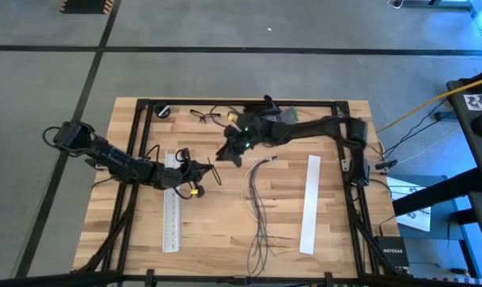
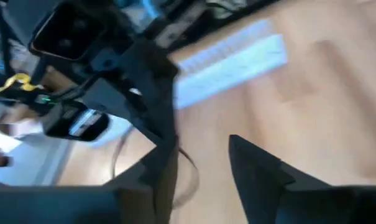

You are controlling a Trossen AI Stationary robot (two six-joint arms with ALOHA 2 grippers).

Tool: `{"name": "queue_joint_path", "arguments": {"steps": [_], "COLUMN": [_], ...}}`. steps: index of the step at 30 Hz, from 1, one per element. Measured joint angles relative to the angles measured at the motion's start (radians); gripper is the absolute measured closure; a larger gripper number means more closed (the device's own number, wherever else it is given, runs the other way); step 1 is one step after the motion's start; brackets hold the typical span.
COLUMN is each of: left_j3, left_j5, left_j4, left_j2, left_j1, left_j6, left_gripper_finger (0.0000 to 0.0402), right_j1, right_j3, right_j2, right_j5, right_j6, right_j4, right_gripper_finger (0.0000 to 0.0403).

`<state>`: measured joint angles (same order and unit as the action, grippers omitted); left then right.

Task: Ziptie cables
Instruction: Close the zip tie

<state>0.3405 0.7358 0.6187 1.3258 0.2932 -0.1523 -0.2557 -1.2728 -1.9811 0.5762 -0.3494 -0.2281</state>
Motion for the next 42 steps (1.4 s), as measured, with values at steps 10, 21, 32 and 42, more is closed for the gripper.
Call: {"name": "queue_joint_path", "arguments": {"steps": [10,21,32,42], "left_j3": [0.000,0.000,0.000,0.000], "left_j5": [0.000,0.000,0.000,0.000], "left_j4": [-0.005,-0.004,-0.001,-0.001], "left_j2": [0.000,0.000,0.000,0.000], "left_j1": [0.002,0.002,0.002,0.002], "left_j6": [-0.004,-0.003,-0.002,-0.004], "left_gripper_finger": [0.0402,0.0402,0.0402,0.0402], "right_j1": [0.006,0.037,0.074,0.070], "right_j3": [-0.005,-0.006,-0.006,-0.007], "right_j2": [-0.047,-0.084,-0.102,-0.111], "right_j5": [0.095,-0.007,-0.024,0.020], "right_j6": [-0.204,-0.264,-0.298,-0.278], "right_j4": [-0.185,-0.170,-0.243,-0.330], "right_gripper_finger": [0.0242,0.0242,0.0242,0.0328]}}
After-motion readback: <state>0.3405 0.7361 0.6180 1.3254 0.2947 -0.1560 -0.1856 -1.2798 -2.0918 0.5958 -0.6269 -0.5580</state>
